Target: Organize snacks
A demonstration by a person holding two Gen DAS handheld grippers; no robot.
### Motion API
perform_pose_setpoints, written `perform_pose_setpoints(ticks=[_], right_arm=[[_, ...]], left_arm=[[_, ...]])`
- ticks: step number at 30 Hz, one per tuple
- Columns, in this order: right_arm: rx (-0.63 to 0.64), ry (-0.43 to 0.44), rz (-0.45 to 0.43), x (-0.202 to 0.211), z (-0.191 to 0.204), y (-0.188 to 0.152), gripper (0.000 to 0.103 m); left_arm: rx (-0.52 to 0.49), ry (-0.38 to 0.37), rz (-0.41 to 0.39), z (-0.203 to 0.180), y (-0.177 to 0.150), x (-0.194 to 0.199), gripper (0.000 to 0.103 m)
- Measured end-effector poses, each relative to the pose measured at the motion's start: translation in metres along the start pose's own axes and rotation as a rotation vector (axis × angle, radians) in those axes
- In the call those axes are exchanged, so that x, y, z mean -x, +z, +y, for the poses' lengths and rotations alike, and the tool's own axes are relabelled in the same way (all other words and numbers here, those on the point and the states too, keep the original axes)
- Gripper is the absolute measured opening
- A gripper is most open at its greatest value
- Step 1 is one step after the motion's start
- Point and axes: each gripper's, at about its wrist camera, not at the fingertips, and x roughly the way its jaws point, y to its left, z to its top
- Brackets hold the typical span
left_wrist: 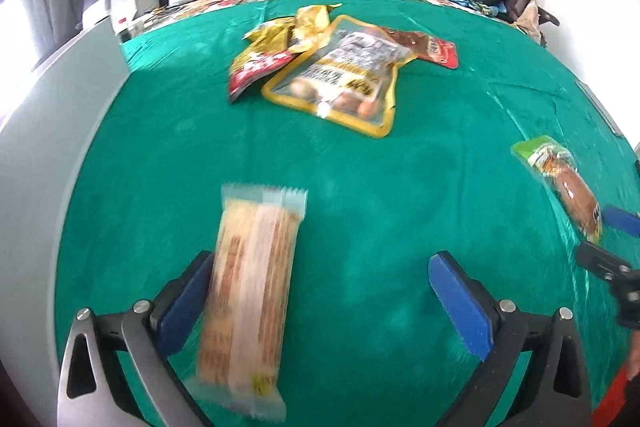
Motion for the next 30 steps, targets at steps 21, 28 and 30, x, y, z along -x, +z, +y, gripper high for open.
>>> perform_pose_setpoints(ticks=[21,28,30], right_arm=[[0.094,-0.003,-0.047,-0.035,0.009,0.035,0.097],[0.095,-0.004,-0.047,-0.035,0.009,0.035,0.097],[0.095,-0.003,-0.047,-0.035,0.009,0.035,0.097]], left_arm=[[0.102,0.078,-0.02,-0.018,0.072,-0.051,0.103],[0.102,0.078,-0.02,-0.018,0.072,-0.051,0.103],[0.102,0.078,-0.02,-0.018,0.072,-0.051,0.103]])
